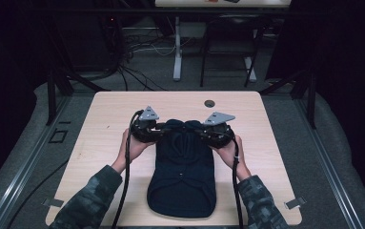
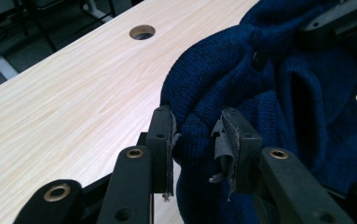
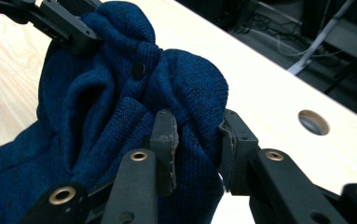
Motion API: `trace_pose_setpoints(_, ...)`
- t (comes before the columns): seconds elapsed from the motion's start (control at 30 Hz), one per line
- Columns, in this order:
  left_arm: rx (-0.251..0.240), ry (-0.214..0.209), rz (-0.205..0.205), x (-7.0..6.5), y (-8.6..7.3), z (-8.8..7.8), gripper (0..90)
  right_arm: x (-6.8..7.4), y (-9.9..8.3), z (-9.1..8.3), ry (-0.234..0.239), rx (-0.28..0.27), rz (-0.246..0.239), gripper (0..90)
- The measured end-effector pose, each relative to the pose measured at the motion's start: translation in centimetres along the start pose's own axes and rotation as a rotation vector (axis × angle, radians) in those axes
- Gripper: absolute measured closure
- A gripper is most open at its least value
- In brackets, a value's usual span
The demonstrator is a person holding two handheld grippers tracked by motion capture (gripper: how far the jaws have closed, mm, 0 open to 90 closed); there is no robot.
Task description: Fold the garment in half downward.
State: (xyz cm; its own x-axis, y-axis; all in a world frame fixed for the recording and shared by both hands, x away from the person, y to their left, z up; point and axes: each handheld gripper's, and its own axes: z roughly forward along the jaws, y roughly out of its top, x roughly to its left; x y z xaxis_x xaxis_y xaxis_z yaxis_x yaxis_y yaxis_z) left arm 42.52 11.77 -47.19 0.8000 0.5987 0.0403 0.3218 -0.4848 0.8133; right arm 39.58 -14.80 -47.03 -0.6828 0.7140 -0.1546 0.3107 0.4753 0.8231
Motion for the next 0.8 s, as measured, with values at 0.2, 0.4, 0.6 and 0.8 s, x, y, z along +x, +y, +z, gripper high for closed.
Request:
trace_pose_setpoints(0.2,-0.013,0.004,0.012,-0.3,0.4,-0.7,68.3,0.5,0.4,-0.7,-0.044,-0.028,-0.039,69.8)
trace_pose_setpoints(0.4,-0.028,-0.017,0.038,-0.5,0.8,-1.3,69.8,0.8,0.7,-1.0,-0.074,-0.038,-0.044,69.6)
trace_pose_setpoints(0.6,-0.030,-0.022,0.063,-0.8,1.2,-2.0,70.1,1.0,0.7,-1.3,-0.087,-0.068,-0.048,69.7)
trace_pose_setpoints(0.8,-0.013,0.003,0.119,-1.4,1.9,-2.7,70.4,1.4,1.0,-2.0,-0.114,-0.089,-0.094,69.6)
